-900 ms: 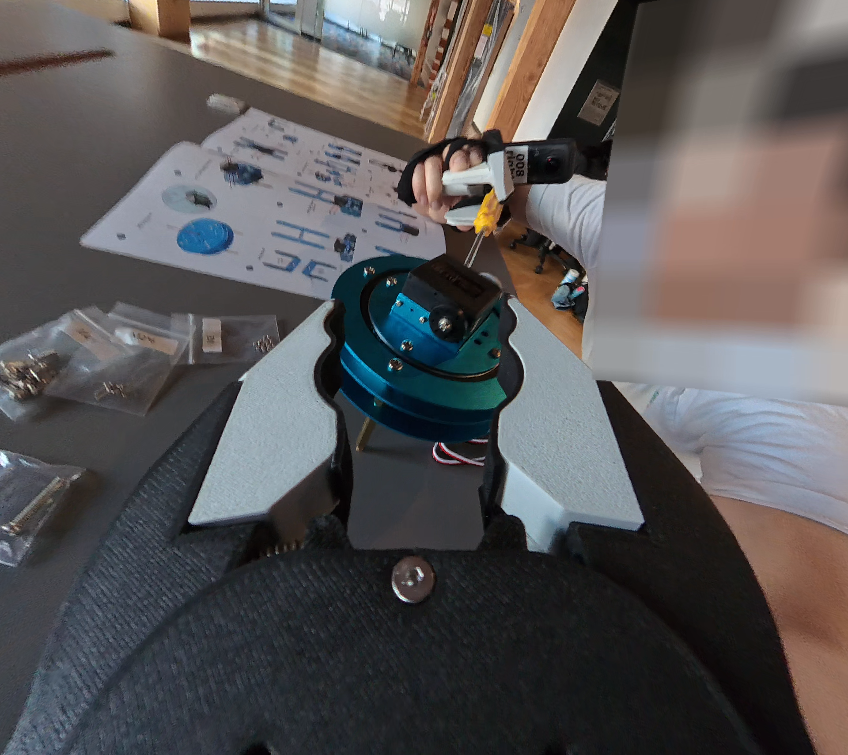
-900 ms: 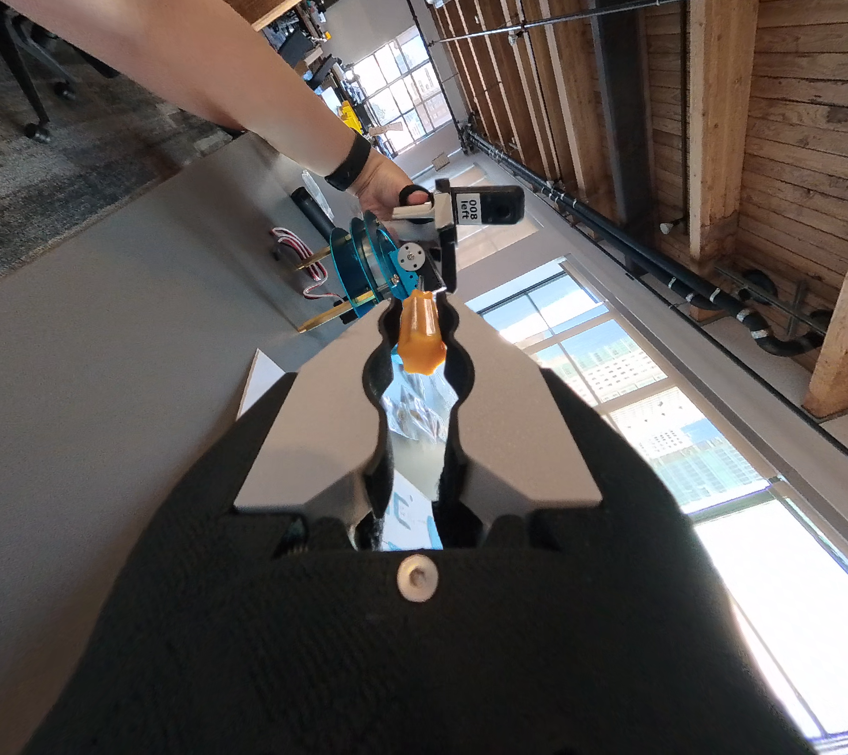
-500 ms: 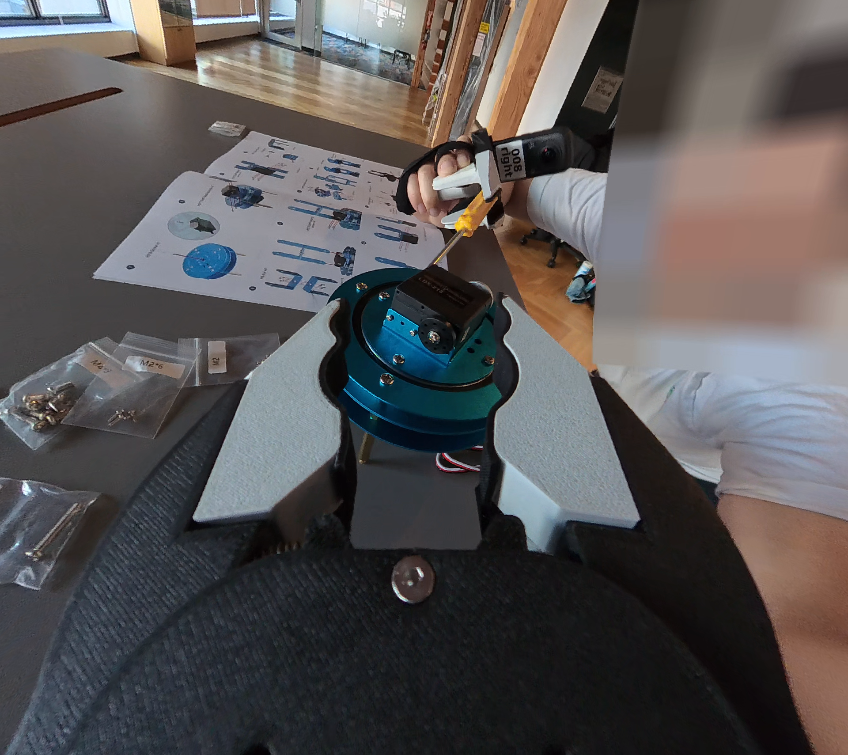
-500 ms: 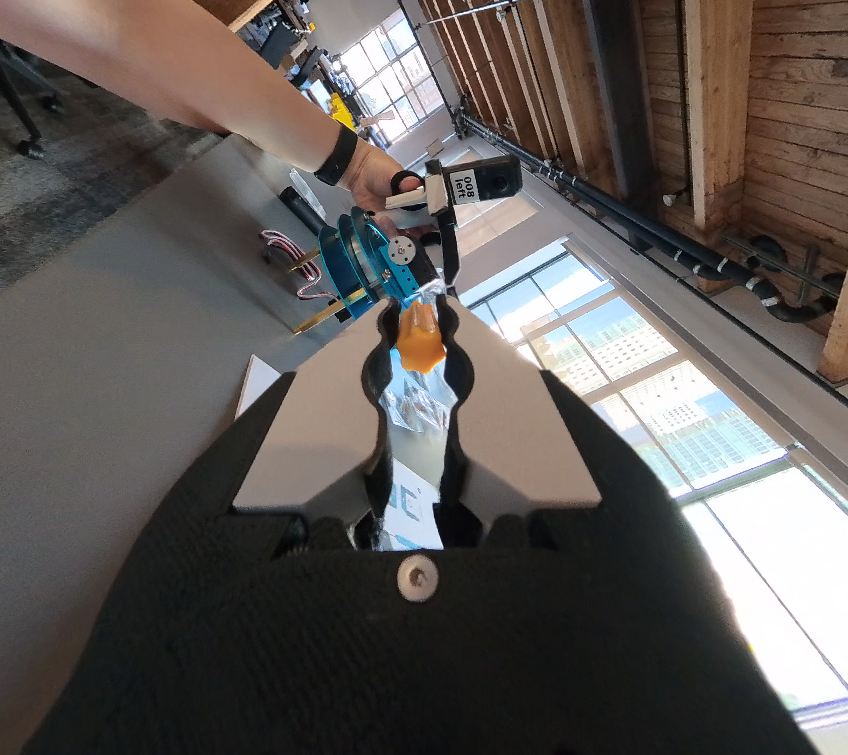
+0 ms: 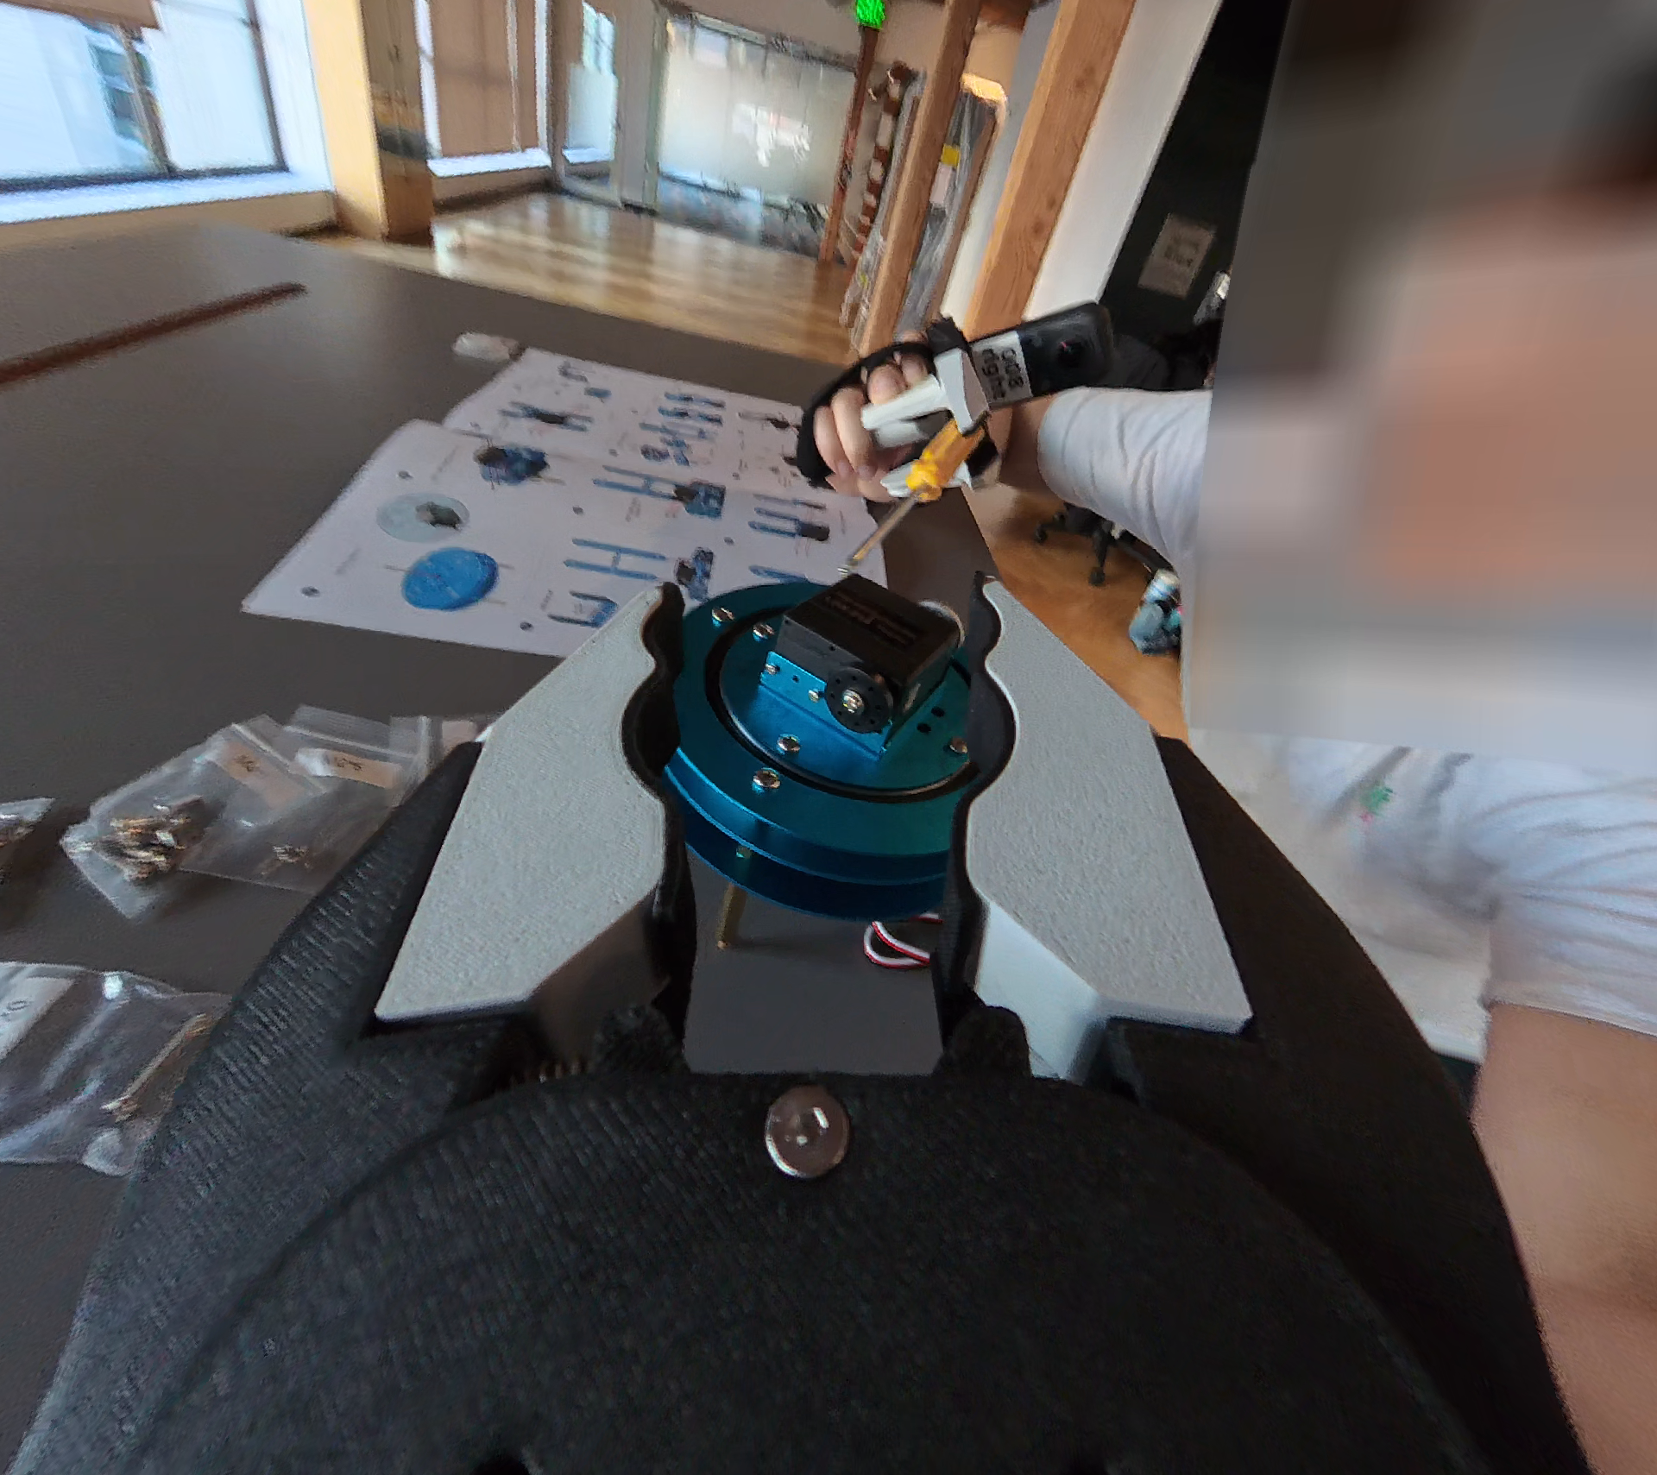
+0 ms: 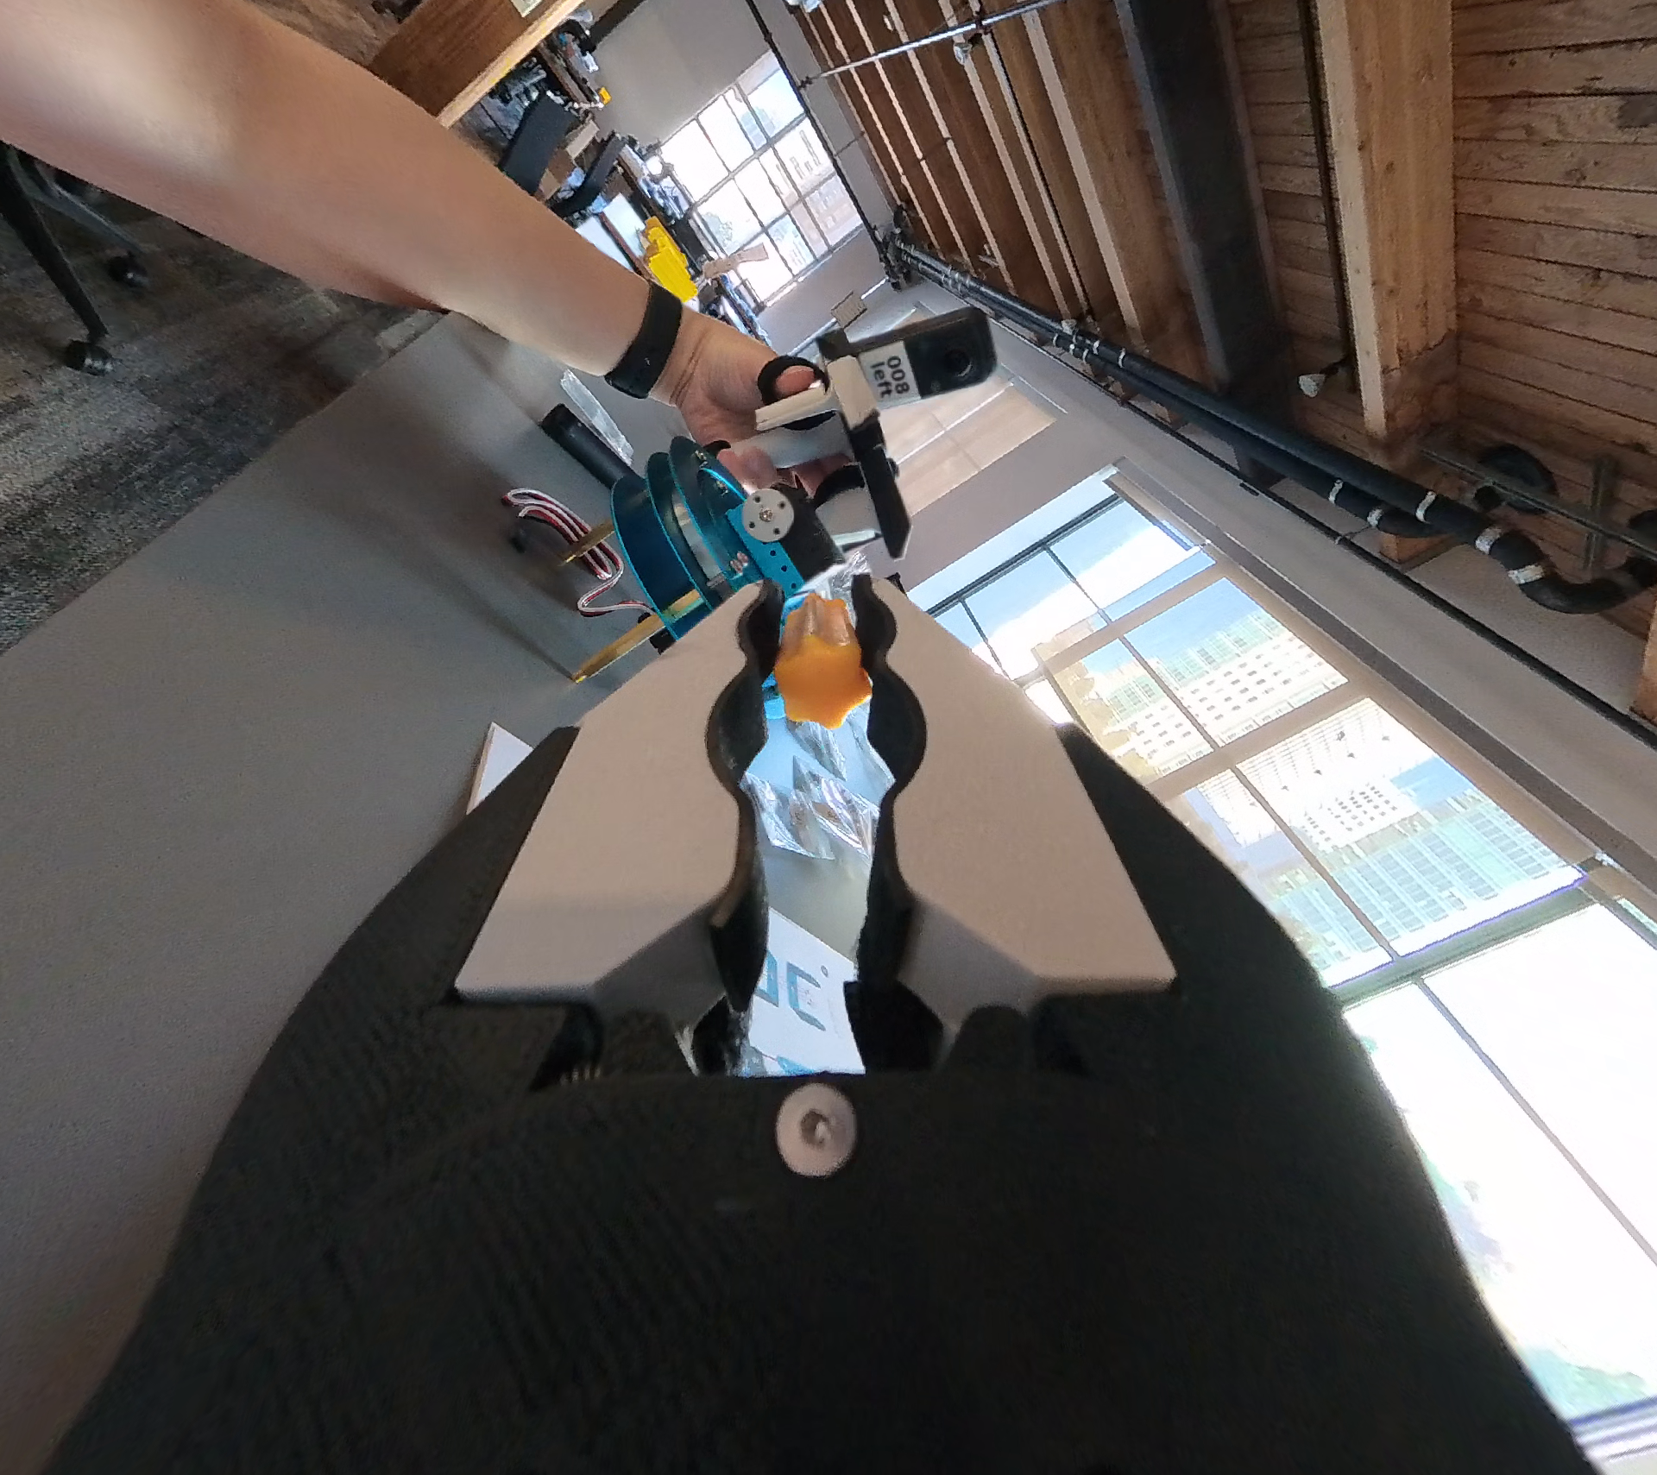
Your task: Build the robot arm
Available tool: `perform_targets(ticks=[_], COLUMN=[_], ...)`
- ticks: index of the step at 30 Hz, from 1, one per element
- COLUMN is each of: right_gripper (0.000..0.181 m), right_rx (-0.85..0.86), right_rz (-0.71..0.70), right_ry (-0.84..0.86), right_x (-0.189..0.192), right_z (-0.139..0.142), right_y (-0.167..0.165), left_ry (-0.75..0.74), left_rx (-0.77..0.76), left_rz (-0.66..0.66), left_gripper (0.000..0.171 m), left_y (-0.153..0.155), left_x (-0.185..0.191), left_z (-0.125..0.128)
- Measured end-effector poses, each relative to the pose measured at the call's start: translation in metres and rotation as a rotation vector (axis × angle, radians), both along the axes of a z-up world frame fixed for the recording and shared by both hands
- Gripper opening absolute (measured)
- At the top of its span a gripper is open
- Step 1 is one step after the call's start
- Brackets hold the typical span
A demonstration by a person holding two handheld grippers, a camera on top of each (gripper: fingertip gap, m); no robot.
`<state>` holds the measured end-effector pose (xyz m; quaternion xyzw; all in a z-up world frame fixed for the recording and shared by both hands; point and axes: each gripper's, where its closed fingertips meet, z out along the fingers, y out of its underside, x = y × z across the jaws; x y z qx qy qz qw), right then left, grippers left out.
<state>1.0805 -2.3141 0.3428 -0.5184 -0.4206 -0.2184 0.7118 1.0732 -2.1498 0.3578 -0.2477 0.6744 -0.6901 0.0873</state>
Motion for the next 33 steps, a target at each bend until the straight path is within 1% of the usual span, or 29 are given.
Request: perform_targets(ticks=[5,9,12,14,16,18,19,21,23,25,28,31,33], right_gripper=[0.015,0.015,0.015,0.014,0.015,0.015,0.015,0.015,0.015,0.015,0.015,0.015,0.015], right_rx=[-0.030,-0.050,-0.069,-0.102,-0.125,-0.155,-0.162,-0.161,-0.144,-0.144,-0.121,-0.114,-0.115], right_rz=[0.015,0.012,0.005,0.015,0.003,-0.009,-0.023,-0.076,-0.143,-0.205,-0.299,-0.349,-0.353], right_ry=[0.041,0.106,0.147,0.147,0.133,0.154,0.186,0.230,0.269,0.303,0.306,0.320,0.338], right_x=[0.006,0.010,0.009,0.005,0.004,0.002,0.002,0.005,0.008,0.007,0.003,-0.003,-0.006], right_z=[0.001,0.010,0.020,0.023,0.027,0.034,0.039,0.051,0.063,0.070,0.074,0.074,0.073], right_y=[-0.004,-0.004,-0.006,-0.008,-0.008,-0.008,-0.008,-0.007,-0.007,-0.008,-0.011,-0.013,-0.012], left_ry=[-0.040,-0.095,-0.069,-0.058,-0.072,-0.138,-0.161,-0.166,-0.211,-0.229,-0.292,-0.381,-0.440], left_rx=[-0.066,-0.080,-0.103,-0.116,-0.083,-0.066,-0.071,-0.066,0.031,0.197,0.451,0.630,0.718], left_rz=[0.083,0.153,0.223,0.236,0.246,0.260,0.289,0.339,0.378,0.417,0.458,0.539,0.535], left_gripper=[0.062,0.065,0.070,0.074,0.076,0.075,0.075,0.074,0.071,0.070,0.061,0.046,0.027], left_y=[0.018,0.031,0.044,0.045,0.039,0.032,0.031,0.023,0.003,-0.020,-0.050,-0.065,-0.080], left_x=[0.006,0.006,0.014,0.016,0.017,0.012,0.011,0.001,-0.020,-0.040,-0.059,-0.062,-0.063], left_z=[0.012,0.020,0.019,0.020,0.022,0.035,0.043,0.057,0.058,0.040,0.007,-0.011,-0.022])
